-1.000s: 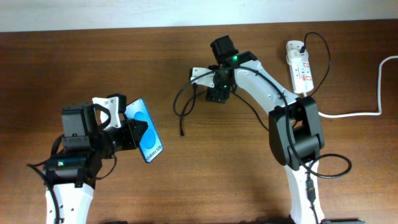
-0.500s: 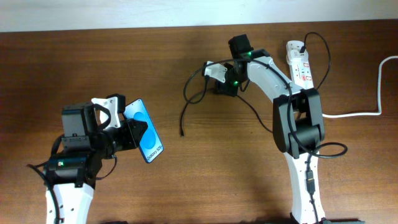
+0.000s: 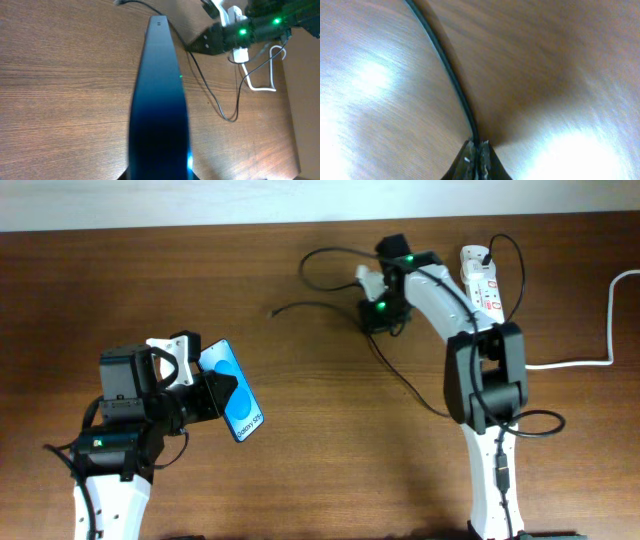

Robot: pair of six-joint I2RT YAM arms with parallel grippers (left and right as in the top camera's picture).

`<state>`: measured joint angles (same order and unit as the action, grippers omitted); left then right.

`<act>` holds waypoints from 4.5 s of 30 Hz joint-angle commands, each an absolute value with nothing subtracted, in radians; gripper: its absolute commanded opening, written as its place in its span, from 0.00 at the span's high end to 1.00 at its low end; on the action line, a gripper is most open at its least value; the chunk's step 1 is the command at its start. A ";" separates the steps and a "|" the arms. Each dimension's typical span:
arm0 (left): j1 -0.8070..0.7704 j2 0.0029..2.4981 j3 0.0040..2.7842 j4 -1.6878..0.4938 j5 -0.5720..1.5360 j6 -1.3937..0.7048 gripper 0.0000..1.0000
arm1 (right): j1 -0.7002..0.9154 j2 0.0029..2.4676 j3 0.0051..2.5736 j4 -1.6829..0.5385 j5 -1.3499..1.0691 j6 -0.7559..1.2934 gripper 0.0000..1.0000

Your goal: Plug charger to phone and switch on socket

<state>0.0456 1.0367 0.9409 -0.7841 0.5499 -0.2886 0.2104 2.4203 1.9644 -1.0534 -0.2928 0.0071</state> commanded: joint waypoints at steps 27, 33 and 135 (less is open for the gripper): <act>0.049 1.023 0.969 -0.776 0.606 -0.298 0.95 | 0.306 2.498 1.932 -1.167 -0.221 -0.533 0.02; 0.050 1.022 0.969 -0.771 0.606 -0.299 0.99 | 0.406 2.498 1.926 -1.188 -0.294 -0.629 0.02; 0.496 0.940 0.976 -0.847 0.515 -0.477 0.93 | 0.582 2.513 1.877 -0.769 -0.437 -1.274 0.58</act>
